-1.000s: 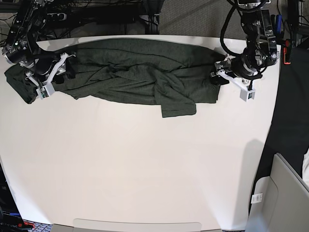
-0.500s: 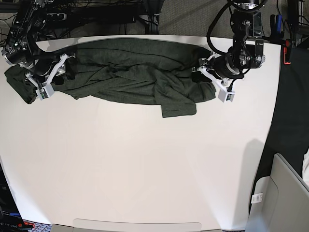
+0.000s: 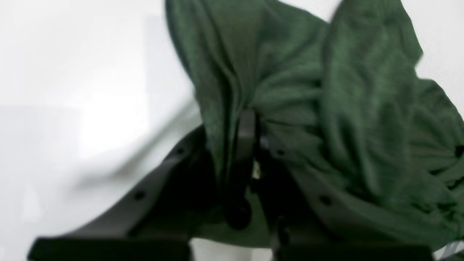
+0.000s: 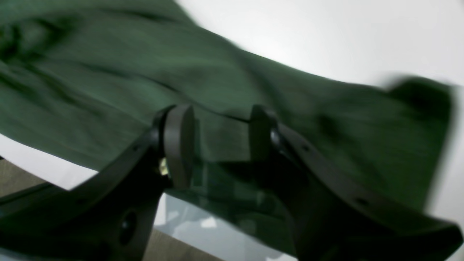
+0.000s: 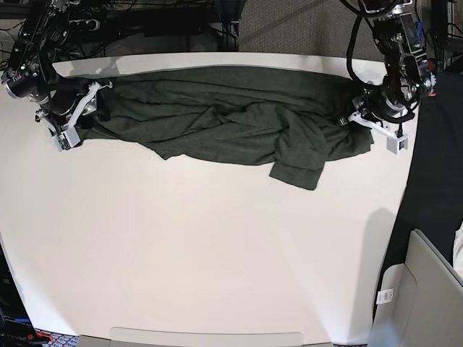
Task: Fold the T-shirt properly
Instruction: 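Fold the shirt end with the left gripper toward the right gripper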
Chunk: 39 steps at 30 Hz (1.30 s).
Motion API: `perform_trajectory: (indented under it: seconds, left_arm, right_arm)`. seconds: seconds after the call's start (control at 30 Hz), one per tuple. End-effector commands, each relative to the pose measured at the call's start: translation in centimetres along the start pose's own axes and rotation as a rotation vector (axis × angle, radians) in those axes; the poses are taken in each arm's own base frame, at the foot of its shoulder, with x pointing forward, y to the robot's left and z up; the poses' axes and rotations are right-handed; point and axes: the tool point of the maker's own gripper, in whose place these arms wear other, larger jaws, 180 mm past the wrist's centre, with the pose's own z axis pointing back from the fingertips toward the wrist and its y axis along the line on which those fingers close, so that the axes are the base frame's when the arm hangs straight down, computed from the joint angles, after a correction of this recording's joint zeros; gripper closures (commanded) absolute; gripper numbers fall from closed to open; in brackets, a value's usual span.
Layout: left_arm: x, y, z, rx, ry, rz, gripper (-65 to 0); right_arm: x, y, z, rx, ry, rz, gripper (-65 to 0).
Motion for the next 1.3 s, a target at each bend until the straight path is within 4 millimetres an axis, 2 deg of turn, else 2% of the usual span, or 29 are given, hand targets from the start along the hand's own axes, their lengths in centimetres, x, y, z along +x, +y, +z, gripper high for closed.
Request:
perform_trajectory:
  seconds: [0.0, 0.1, 0.17, 0.27, 0.37, 0.43, 0.53, 0.67, 0.87, 1.0, 1.13, 1.27]
  left_arm:
    - [2.4, 0.2, 0.9, 0.003, -0.065, -0.021, 0.0]
    - [3.1, 0.7, 1.3, 0.016, -0.077, -0.038, 0.0]
    - [3.6, 0.0, 1.8, 0.005, -0.094, -0.06, -0.1]
    - [4.2, -2.8, 3.5, -0.051, -0.131, -0.11, -0.1]
    - [3.5, -6.0, 4.6, -0.156, -0.117, -0.112, -0.1]
    - [3.1, -7.5, 4.8, -0.216, -0.111, -0.093, -0.1]
    - [1.2, -9.3, 4.7, -0.308, -0.071, -0.042, -0.1]
    - [-0.9, -13.9, 4.4, -0.463, -0.015, -0.018, -0.2]
    - [-4.2, -20.9, 4.5, -0.645, 0.056, -0.038, -0.2]
    - [-5.0, -26.1, 5.7, -0.8, 0.035, -0.126, -0.2]
    - [-6.4, -28.8, 6.4, -0.87, 0.069, -0.129, -0.6]
    - [-7.6, -30.1, 6.2, -0.902, 0.111, -0.142, -2.2]
  right_arm:
    - [1.4, -0.3, 0.5, -0.004, -0.048, 0.023, -26.1]
    - [2.3, -0.1, 0.5, 0.007, -0.074, 0.022, -26.1]
    - [2.5, -0.2, 0.5, 0.009, -0.08, 0.022, -26.1]
    - [2.5, -0.1, 0.5, 0.009, -0.081, 0.02, -26.1]
    - [2.5, 0.0, 0.4, 0.011, -0.081, 0.017, -26.1]
    - [2.5, 0.0, 0.4, 0.012, -0.082, 0.016, -26.1]
    - [2.2, -0.1, 0.2, 0.015, -0.077, 0.008, -26.1]
    - [1.4, -0.4, -0.2, 0.022, -0.053, -0.018, -26.1]
    - [1.3, -0.1, -0.4, 0.028, -0.057, -0.029, -26.1]
    - [1.3, 0.0, -0.5, 0.03, -0.058, -0.031, -26.1]
    - [1.3, 0.0, -0.5, 0.03, -0.06, -0.031, -26.1]
    - [1.3, 0.0, -0.5, 0.031, -0.06, -0.032, -26.1]
